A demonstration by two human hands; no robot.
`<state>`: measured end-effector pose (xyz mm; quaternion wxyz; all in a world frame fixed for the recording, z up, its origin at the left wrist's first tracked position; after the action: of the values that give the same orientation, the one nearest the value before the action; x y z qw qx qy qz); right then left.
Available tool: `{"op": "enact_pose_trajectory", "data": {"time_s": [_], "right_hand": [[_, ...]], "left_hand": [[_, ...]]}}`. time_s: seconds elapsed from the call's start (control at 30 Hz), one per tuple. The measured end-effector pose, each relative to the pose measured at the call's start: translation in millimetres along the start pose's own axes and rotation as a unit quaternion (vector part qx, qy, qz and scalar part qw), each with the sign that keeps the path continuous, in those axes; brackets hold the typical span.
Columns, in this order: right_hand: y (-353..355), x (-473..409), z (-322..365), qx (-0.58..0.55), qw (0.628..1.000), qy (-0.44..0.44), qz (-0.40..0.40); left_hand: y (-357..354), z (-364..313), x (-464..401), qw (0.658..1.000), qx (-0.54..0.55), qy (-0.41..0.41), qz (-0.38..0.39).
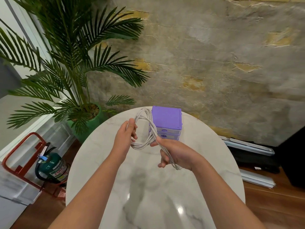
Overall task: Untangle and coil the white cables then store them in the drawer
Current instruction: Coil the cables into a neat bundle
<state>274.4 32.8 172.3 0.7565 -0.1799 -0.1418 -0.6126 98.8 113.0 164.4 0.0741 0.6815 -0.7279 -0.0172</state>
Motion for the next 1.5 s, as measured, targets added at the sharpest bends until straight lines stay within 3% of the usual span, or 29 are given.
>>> {"op": "enact_pose_trajectory", "data": {"time_s": [0.23,0.33,0.5,0.6,0.77,0.9,1.0,1.1,1.27,1.37,1.5], "right_hand": [[4.2,-5.0,-2.8,0.053,0.991,0.053,-0.111],[-4.7,-7.2,-4.4,0.076,0.987,0.038,-0.14],[-26.3,-11.2,-5.5,0.178,0.965,0.075,-0.178],[-34.5,-8.3,-6.9,0.168,0.974,0.09,-0.124],[-31.0,1.3,-8.9,0.19,0.981,0.001,-0.031],[-25.4,3.6,4.6,0.187,0.982,-0.009,-0.034],[-34.8,-3.9,4.1,0.128,0.985,0.01,-0.113],[-41.8,-10.1,-5.6,0.162,0.967,0.078,-0.178],[-40.1,-9.2,-21.2,0.225,0.941,0.134,-0.212],[-34.0,-11.4,-21.9,0.199,0.947,0.128,-0.216],[-26.5,-12.7,-17.1,0.168,0.937,0.147,-0.267]], "left_hand": [[6.3,-1.4,-3.6,0.969,0.157,0.12,0.148],[-1.3,0.4,-2.0,0.968,0.176,0.139,0.111],[-10.9,5.5,0.5,0.994,-0.009,0.098,-0.039],[-11.6,1.1,-0.4,0.993,-0.031,0.076,-0.089],[-8.2,-6.2,-4.7,0.988,-0.056,0.05,-0.133],[-7.9,-9.4,-4.4,0.991,0.012,0.071,-0.115],[-13.5,-10.6,-0.9,0.992,0.04,0.067,-0.099],[-15.9,-11.5,1.3,0.991,0.034,0.052,-0.118],[-3.9,-14.8,-6.0,0.987,0.028,0.035,-0.153],[-3.1,-12.7,-6.5,0.993,0.016,0.035,-0.116],[4.0,-15.3,-9.3,0.994,0.024,0.102,-0.014]]}}
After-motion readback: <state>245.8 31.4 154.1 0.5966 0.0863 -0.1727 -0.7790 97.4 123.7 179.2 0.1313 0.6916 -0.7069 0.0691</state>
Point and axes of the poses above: each hand's wrist, its own x-axis away from the middle knuckle, its own y-axis out of the back of the hand, z = x × y, the point moved 1 cm from there along -x, towards the middle knuckle, and after that the axes turned 2 degrees about y, right-handed, at the moved point
